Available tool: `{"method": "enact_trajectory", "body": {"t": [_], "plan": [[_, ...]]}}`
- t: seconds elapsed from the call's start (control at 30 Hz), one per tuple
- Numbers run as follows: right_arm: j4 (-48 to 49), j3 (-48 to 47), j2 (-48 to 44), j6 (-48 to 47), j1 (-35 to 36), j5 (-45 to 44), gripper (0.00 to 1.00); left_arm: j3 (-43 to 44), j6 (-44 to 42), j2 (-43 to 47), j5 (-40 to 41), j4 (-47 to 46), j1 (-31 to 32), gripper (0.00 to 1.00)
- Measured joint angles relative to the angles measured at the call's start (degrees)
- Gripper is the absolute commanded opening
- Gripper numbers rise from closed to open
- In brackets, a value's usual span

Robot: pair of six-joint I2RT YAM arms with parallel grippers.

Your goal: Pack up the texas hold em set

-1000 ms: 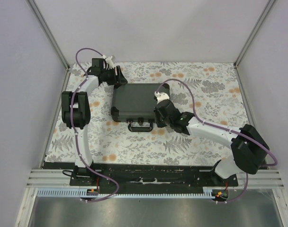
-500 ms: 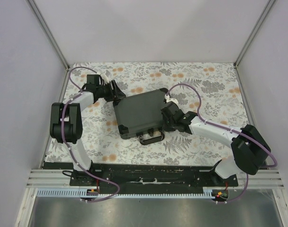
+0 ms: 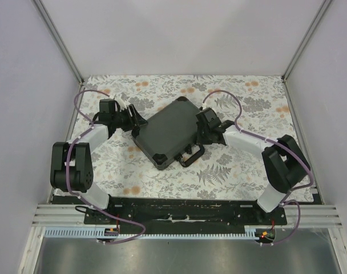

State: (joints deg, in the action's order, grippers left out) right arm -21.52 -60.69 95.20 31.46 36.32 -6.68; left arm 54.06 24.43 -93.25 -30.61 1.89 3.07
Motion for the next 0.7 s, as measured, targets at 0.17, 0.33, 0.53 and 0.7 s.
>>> {"method": "enact_trajectory", "body": {"t": [0.17,0.33,0.53,0.7], "plan": [[3.6,-4.2,4.8,-0.5,-2.5,0.9,0.28,-3.0,0.9,3.8,2.4,1.4,0.0,0.63],[4.3,-4.2,4.9,0.2,-2.3,0.9,0.3,-1.9,1.0,5.0,5.3,5.7,0.4,0.65],[-0.1,0.6,-4.1,3.3,-1.6,0.6,0.26,4.9,0.6,4.7,8.3,14.6,1.2,0.67],[-0.4,4.5,-9.0,6.0,-1.6,1.5,0.12,12.6,-0.4,2.8,8.1,16.5,1.4,0.7]]}}
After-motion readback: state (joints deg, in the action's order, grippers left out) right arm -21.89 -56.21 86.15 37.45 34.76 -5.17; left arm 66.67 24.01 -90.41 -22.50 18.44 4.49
